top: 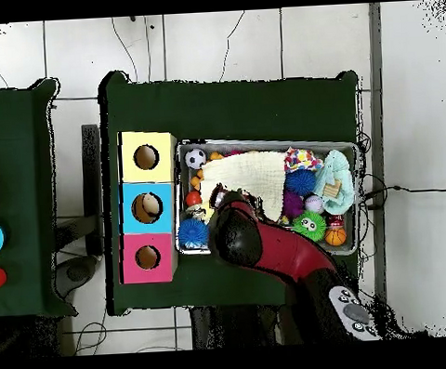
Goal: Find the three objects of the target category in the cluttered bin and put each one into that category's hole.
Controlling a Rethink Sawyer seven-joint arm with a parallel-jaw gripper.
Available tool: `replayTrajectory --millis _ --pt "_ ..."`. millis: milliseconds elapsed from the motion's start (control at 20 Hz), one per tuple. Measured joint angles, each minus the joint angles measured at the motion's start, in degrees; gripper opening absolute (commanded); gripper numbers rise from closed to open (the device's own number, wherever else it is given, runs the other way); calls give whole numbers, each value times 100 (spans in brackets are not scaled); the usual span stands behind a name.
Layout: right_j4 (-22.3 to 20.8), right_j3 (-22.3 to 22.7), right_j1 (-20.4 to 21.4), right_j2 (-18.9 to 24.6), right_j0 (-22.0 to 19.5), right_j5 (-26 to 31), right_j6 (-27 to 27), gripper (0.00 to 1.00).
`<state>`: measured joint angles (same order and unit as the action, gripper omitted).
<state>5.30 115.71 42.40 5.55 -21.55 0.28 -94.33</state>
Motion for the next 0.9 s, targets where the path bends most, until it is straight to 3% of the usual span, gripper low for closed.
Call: replayTrajectory --millis 500,900 --pt "1054 736 -324 -282 181 -97 -1227 100" --pt "1569 1278 -561 -374 404 -103 -2146 100"
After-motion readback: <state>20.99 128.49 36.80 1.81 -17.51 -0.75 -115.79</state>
